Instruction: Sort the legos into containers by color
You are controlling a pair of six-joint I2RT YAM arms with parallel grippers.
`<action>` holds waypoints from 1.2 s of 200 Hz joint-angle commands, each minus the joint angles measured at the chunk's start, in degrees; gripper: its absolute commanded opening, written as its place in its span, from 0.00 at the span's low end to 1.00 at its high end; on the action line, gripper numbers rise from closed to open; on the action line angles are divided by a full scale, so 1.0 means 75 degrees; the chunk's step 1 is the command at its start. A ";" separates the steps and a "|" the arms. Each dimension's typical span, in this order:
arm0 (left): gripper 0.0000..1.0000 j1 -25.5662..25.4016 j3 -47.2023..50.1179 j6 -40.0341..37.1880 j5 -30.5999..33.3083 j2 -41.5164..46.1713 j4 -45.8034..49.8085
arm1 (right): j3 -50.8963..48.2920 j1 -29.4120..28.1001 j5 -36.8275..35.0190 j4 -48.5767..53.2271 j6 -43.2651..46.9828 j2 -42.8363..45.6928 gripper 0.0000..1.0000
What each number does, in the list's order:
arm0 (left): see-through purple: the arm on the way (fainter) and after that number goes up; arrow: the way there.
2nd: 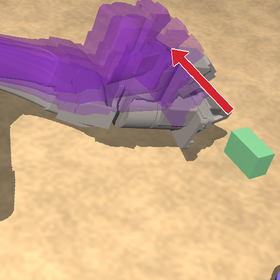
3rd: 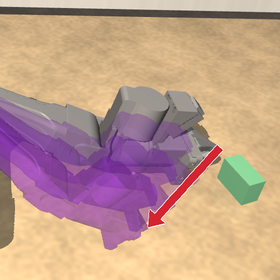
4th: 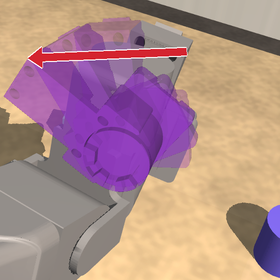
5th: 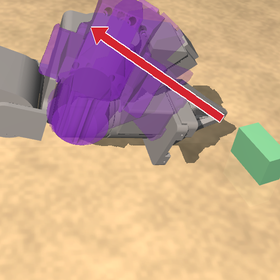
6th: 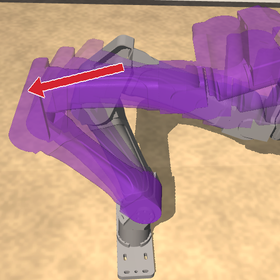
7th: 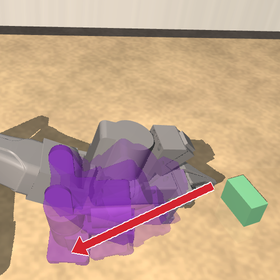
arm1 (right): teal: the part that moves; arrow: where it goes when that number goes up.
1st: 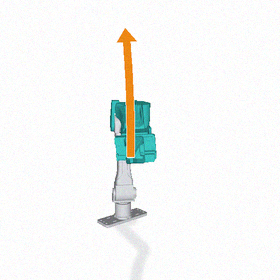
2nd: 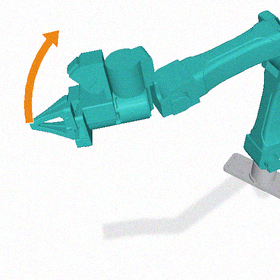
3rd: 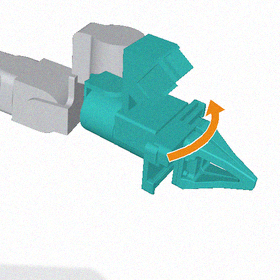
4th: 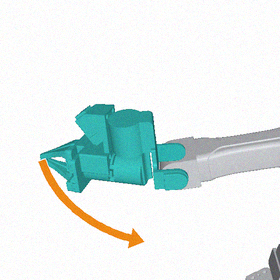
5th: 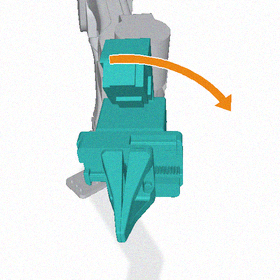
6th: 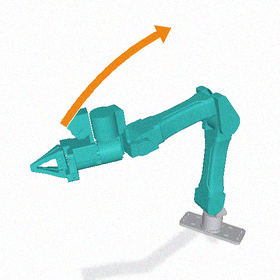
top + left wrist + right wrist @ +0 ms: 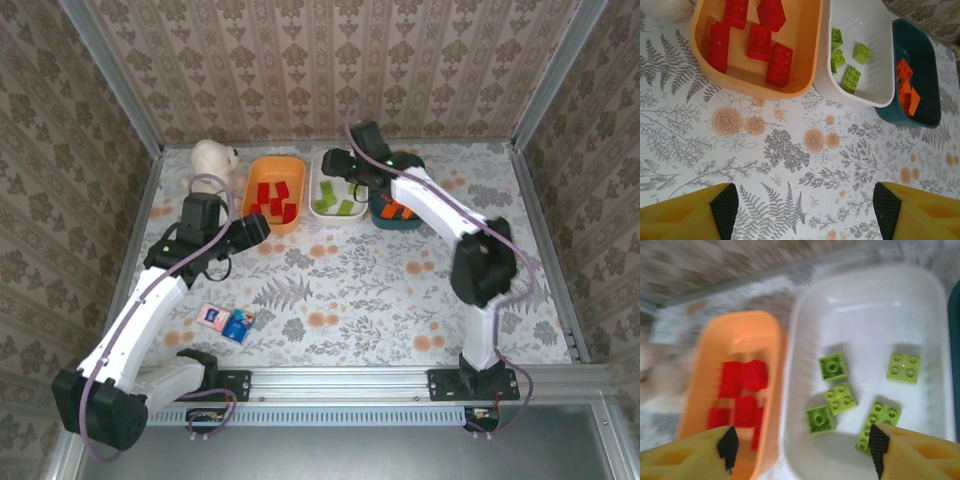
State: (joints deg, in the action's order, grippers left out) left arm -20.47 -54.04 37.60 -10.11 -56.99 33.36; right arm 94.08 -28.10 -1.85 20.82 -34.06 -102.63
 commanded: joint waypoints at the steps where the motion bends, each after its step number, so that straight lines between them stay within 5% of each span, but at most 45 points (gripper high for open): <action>1: 0.76 0.0153 0.0332 -0.0186 0.0099 0.0503 0.0543 | -0.1701 -0.0074 -0.0390 -0.0366 0.0222 0.1531 1.00; 38: 0.84 0.0753 0.0807 -0.0049 0.0182 0.1202 0.1010 | -0.4149 -0.0075 -0.0483 0.0855 0.0388 0.4721 1.00; 47: 0.99 0.0891 0.0930 0.0028 0.0222 0.1336 0.1057 | -0.4585 -0.0070 -0.0518 0.1217 0.0525 0.5438 1.00; 56: 1.00 0.1035 0.1050 0.0110 0.0224 0.1427 0.1108 | -0.4920 -0.0066 -0.0700 0.1747 0.0583 0.6076 1.00; 95: 1.00 0.1171 0.1164 -0.0181 0.0863 0.1453 0.1243 | -0.5521 0.0098 -0.4149 0.3828 -0.0385 0.7587 1.00; 131: 1.00 0.1147 0.0613 0.0061 0.4621 0.0485 0.2170 | -0.8078 0.0395 -0.6635 0.0018 0.0670 0.8756 1.00; 148: 1.00 0.1159 0.1111 -0.1011 0.5644 0.0362 0.1149 | -0.9338 0.0582 -0.7288 -0.2445 0.1902 0.8545 1.00; 167: 1.00 0.1188 0.2107 -0.2357 0.6336 0.0371 -0.0754 | -0.9634 0.0994 -0.7027 -0.3014 0.2592 0.7682 1.00; 193: 1.00 0.1628 0.2859 -0.3668 0.5440 -0.0179 -0.2822 | -0.9812 0.1482 -0.6035 -0.3908 0.2935 0.6560 1.00; 240: 1.00 0.2124 0.3198 -0.4537 0.3600 -0.1904 -0.5451 | -0.9708 0.2128 -0.4304 -0.6207 0.3915 0.4657 1.00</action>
State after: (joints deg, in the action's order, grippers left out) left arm -5.72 -30.76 10.20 23.51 -66.85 8.36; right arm 20.73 -13.93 -42.37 -11.51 -11.31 -62.92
